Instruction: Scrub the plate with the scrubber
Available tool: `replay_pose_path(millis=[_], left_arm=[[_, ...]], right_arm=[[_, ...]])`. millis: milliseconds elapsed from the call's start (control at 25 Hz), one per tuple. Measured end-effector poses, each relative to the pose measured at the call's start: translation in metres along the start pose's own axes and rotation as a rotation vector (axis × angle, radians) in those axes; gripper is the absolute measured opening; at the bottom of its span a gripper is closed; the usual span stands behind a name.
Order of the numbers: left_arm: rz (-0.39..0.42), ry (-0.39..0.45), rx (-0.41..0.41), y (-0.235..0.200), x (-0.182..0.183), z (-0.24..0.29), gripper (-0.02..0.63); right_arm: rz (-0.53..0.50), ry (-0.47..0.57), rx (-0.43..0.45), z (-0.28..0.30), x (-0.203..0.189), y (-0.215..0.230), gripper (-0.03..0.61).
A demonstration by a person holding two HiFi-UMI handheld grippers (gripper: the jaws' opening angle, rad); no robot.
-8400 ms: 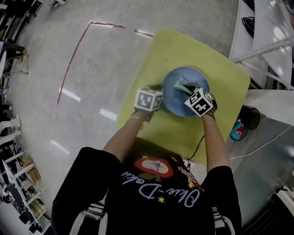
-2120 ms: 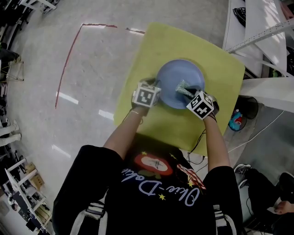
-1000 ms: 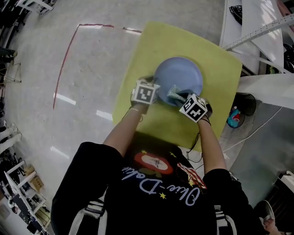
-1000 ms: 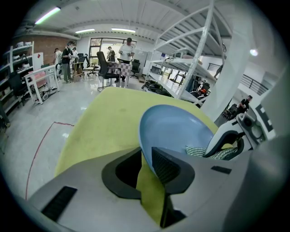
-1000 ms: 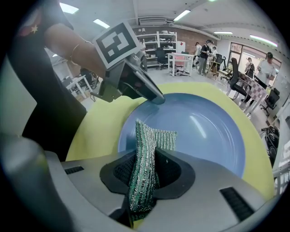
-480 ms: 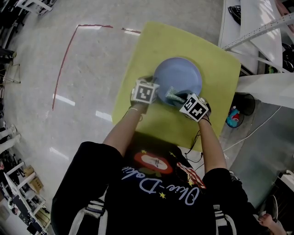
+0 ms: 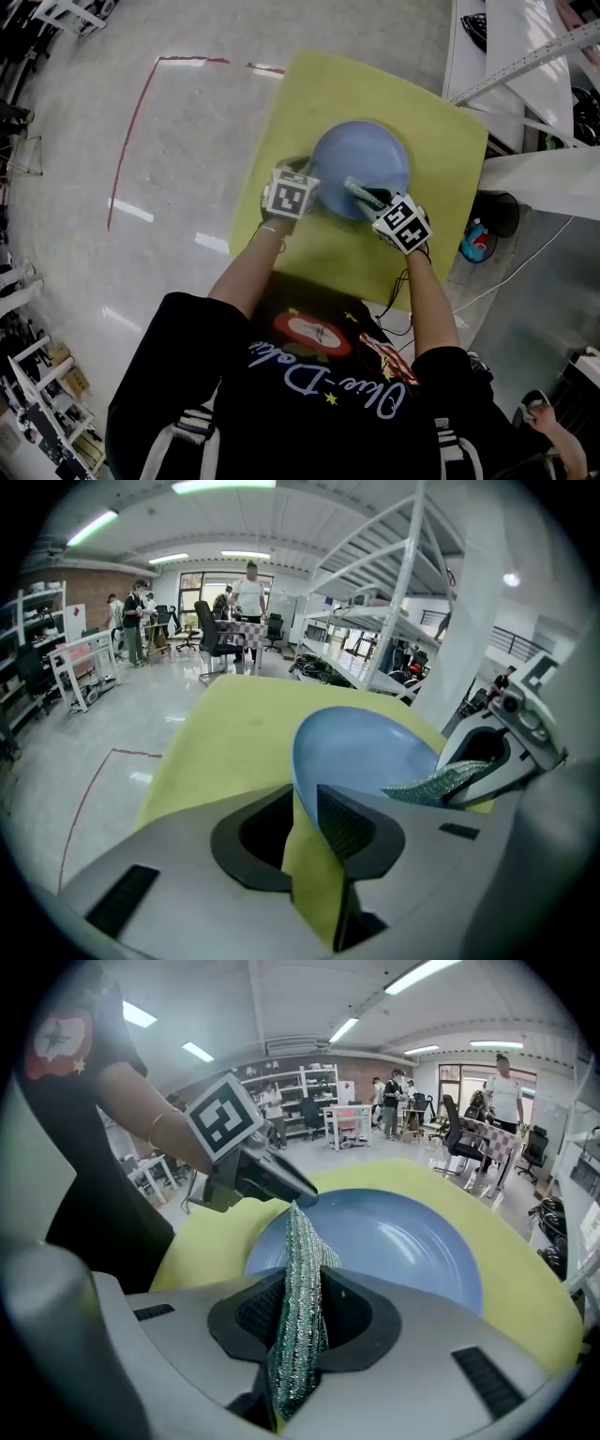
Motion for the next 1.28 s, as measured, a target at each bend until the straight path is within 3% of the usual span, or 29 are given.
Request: replay_pose_path(millis=[280,560,960,1280], left_arm=[[0.057,0.132,0.038,0.000,0.018,-0.032,0.011],[0.079,0.273,-0.049,0.038,0.035,-0.067,0.003],[0.159,0.470,-0.069,0.089,0.074,-0.123,0.003],[0.245,0.574,-0.160,0.116,0.100,-0.155,0.003]], right_arm=[[0.114,0.189,-0.111,-0.023,0.019,0.007,0.061],[0.251,0.410,-0.205,-0.055,0.042,0.001,0.061],[0.262,0.618,-0.280,-0.112,0.067,-0.018,0.061],[0.265,0.703,-0.386,-0.149,0.081,-0.036,0.061]])
Point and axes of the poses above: the fingertips, and each gripper's own axes: z forward along the fingers, y to its right, x out of its top, the point moved 1 cm from there along -z, backward along the fingers, and after that the axes turned 4 degrees about y, right-handed, at the moved point
